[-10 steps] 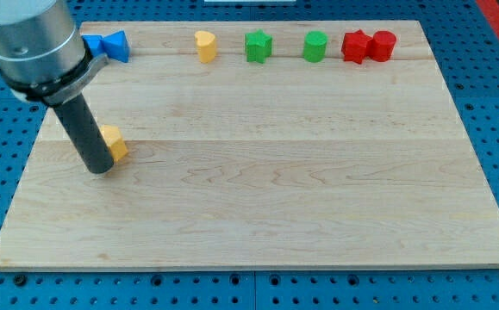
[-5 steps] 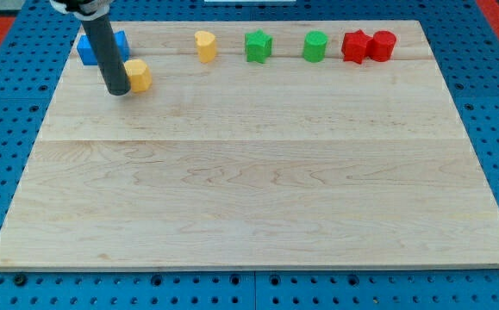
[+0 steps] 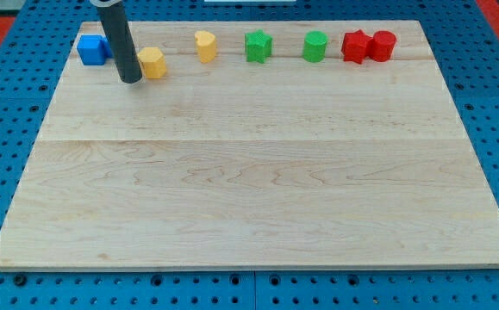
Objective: Move yellow hexagon on right side of blue triangle
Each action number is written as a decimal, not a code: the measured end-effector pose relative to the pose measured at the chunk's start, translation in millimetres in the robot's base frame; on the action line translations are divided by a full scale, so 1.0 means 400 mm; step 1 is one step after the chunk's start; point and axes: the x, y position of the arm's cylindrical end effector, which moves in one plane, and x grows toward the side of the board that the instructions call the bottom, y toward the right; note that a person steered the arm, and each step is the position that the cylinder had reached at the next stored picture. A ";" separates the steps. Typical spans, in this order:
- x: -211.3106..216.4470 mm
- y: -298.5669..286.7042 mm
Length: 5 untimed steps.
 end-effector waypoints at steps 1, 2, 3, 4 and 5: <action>-0.001 0.019; -0.017 0.019; -0.059 0.019; -0.065 0.046; -0.065 0.057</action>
